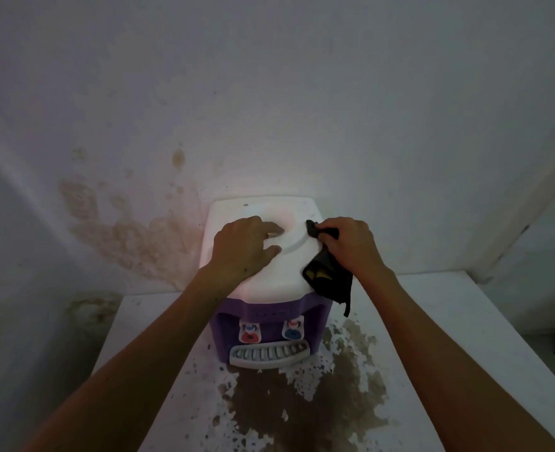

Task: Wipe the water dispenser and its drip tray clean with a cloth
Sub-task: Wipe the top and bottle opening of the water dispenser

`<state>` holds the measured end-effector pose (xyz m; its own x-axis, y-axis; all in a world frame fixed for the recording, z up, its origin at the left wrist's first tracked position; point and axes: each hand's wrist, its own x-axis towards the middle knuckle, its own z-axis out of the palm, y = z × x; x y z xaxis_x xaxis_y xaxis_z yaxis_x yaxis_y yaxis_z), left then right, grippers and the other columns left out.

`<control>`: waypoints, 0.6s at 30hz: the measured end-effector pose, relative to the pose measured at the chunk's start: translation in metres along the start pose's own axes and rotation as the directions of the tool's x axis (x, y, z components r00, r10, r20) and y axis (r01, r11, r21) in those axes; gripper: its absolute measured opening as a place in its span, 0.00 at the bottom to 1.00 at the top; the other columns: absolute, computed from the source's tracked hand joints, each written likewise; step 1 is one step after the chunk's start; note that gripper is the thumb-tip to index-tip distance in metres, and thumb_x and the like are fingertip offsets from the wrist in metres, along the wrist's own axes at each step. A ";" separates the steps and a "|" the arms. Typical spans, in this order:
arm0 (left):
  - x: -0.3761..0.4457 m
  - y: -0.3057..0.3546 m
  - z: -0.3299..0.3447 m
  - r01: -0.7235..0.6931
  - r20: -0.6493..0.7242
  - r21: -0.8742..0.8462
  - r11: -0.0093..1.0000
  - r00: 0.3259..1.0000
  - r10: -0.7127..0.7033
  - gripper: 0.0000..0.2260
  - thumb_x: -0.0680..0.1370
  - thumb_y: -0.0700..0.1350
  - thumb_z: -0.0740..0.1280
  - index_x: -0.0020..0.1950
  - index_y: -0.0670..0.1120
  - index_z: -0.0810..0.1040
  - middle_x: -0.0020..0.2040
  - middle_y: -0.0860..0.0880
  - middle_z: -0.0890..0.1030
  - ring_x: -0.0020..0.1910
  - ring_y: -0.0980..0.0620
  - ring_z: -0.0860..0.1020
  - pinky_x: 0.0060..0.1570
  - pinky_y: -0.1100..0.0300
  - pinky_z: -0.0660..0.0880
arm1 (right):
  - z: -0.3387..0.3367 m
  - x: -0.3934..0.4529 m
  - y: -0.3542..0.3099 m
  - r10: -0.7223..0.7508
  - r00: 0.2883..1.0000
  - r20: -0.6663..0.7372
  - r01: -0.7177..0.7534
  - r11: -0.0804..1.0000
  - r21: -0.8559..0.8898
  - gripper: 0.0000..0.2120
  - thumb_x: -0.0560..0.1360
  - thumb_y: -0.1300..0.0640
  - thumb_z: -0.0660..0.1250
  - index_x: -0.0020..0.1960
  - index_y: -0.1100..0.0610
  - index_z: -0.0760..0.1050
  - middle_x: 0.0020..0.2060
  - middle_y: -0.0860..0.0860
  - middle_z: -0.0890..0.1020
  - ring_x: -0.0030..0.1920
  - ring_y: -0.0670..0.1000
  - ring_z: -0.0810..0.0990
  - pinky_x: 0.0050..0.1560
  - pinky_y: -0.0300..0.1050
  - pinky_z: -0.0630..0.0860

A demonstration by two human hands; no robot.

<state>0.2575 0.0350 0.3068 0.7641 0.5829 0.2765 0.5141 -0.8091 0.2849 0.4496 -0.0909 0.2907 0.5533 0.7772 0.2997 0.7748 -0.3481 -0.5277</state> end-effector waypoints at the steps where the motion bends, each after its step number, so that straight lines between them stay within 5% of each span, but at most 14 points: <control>1: 0.001 0.002 0.001 0.002 0.002 0.020 1.000 1.000 -0.002 0.17 0.79 0.58 0.68 0.68 0.61 0.78 0.51 0.55 0.78 0.54 0.51 0.78 0.50 0.58 0.71 | -0.002 -0.005 0.002 -0.030 0.999 0.021 0.030 0.999 0.010 0.12 0.77 0.58 0.71 0.59 0.51 0.84 0.55 0.50 0.85 0.54 0.52 0.82 0.57 0.44 0.76; 4: 0.004 0.009 0.004 0.012 0.018 0.076 0.997 1.000 -0.014 0.17 0.81 0.56 0.67 0.69 0.62 0.77 0.48 0.55 0.71 0.54 0.50 0.76 0.48 0.58 0.67 | -0.006 -0.032 0.005 -0.171 0.983 0.065 0.166 0.984 0.066 0.13 0.75 0.59 0.73 0.59 0.51 0.84 0.55 0.48 0.85 0.54 0.50 0.82 0.60 0.45 0.76; 8: 0.009 0.008 0.004 0.019 0.048 0.089 0.996 0.999 -0.024 0.16 0.80 0.55 0.67 0.68 0.60 0.79 0.56 0.52 0.77 0.56 0.49 0.76 0.51 0.57 0.71 | -0.008 -0.049 0.011 -0.290 0.953 0.092 0.279 0.954 0.114 0.14 0.74 0.60 0.74 0.59 0.51 0.84 0.54 0.47 0.86 0.55 0.47 0.82 0.61 0.40 0.75; 18: 0.013 0.020 0.004 0.142 0.067 0.087 0.986 0.987 -0.147 0.16 0.80 0.55 0.69 0.66 0.55 0.81 0.60 0.51 0.78 0.58 0.48 0.77 0.50 0.58 0.68 | 0.001 0.021 0.006 -0.104 0.994 0.027 0.104 0.994 0.013 0.11 0.78 0.60 0.67 0.56 0.54 0.85 0.48 0.55 0.86 0.46 0.56 0.84 0.48 0.51 0.81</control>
<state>0.2796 0.0258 0.3121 0.7042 0.6895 0.1697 0.6489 -0.7219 0.2404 0.4651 -0.0762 0.2928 0.4608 0.8233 0.3313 0.8242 -0.2586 -0.5038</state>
